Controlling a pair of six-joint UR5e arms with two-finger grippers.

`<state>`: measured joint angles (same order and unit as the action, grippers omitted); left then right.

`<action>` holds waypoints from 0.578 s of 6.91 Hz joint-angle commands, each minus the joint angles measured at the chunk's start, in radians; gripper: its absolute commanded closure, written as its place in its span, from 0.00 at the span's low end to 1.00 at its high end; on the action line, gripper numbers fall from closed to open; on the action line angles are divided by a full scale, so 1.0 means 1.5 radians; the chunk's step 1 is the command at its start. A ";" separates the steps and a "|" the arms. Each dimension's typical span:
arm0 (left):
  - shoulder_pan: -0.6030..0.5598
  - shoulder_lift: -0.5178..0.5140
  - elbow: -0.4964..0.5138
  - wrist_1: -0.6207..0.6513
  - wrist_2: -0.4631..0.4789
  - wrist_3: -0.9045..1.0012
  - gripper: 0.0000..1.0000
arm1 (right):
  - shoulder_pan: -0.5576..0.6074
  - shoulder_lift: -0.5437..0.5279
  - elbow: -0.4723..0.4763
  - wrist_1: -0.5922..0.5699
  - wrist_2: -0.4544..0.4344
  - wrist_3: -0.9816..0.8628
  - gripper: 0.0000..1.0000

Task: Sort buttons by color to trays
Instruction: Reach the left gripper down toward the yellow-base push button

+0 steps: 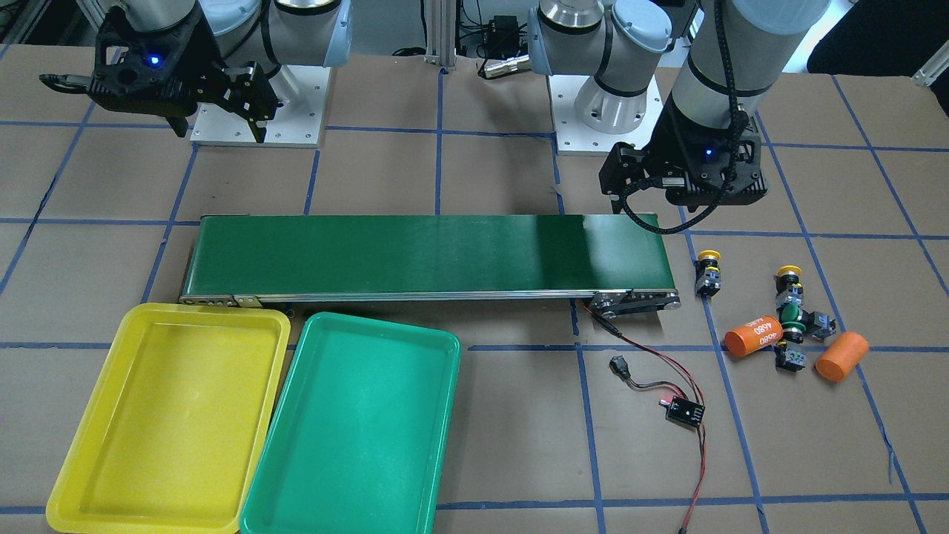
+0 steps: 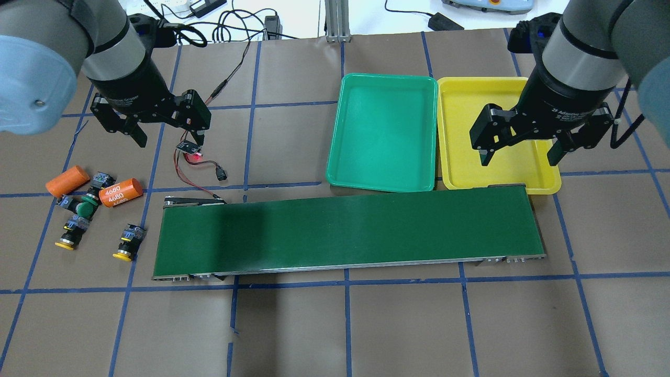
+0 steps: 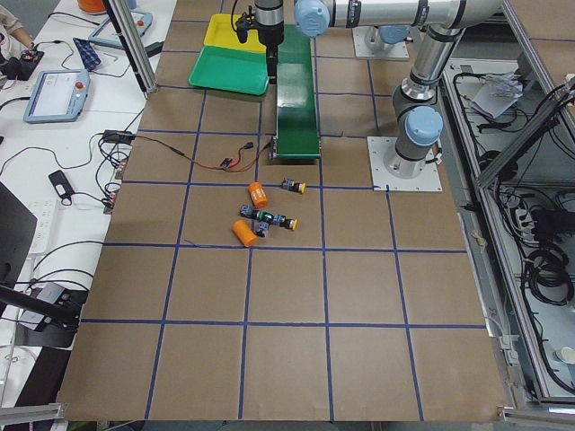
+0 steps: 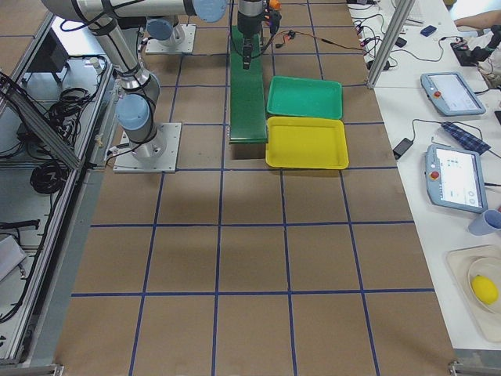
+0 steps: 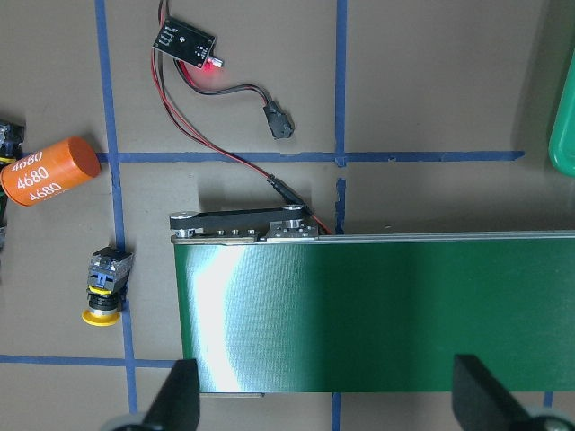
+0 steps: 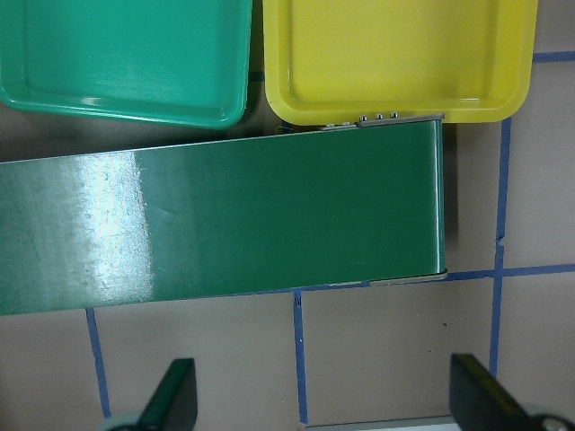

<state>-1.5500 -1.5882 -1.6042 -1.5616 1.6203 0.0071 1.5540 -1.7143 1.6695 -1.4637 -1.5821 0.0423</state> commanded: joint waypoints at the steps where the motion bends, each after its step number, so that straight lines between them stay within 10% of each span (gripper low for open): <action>1: 0.000 0.003 -0.004 0.000 0.002 0.000 0.00 | 0.000 0.000 0.001 0.002 0.001 -0.002 0.00; 4: 0.058 0.003 -0.012 -0.001 -0.006 0.063 0.00 | 0.000 -0.006 0.000 -0.002 0.005 -0.005 0.00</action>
<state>-1.5145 -1.5832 -1.6138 -1.5616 1.6190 0.0359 1.5539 -1.7189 1.6692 -1.4632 -1.5756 0.0390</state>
